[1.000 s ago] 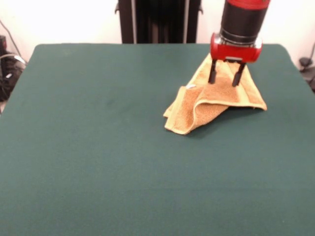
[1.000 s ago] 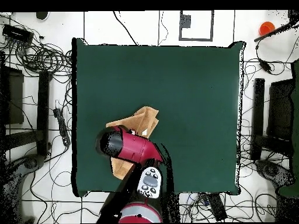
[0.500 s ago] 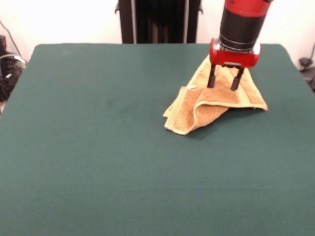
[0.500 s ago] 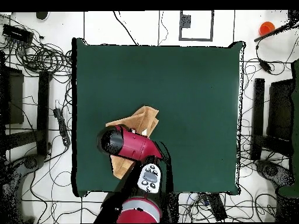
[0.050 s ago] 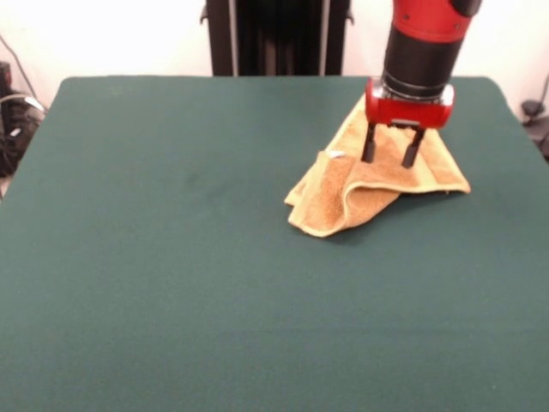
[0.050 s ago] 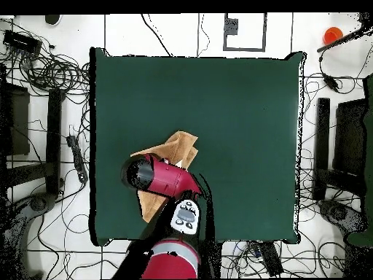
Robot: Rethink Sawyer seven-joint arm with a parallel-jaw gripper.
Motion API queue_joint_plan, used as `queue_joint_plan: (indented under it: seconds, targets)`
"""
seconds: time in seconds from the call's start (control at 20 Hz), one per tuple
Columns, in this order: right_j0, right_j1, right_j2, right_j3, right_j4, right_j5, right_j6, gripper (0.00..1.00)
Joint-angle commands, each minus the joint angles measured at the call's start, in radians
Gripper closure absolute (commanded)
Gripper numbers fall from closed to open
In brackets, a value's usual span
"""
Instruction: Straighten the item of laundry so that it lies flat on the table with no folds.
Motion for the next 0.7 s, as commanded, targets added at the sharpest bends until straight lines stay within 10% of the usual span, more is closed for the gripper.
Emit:
queue_joint_plan:
  seconds: [0.05,0.7]
  targets:
    - [-0.002,0.082,0.061,-0.100,0.030,0.015,0.209,0.00]
    - [-0.059,0.135,0.050,-0.157,0.017,-0.008,0.184,0.00]
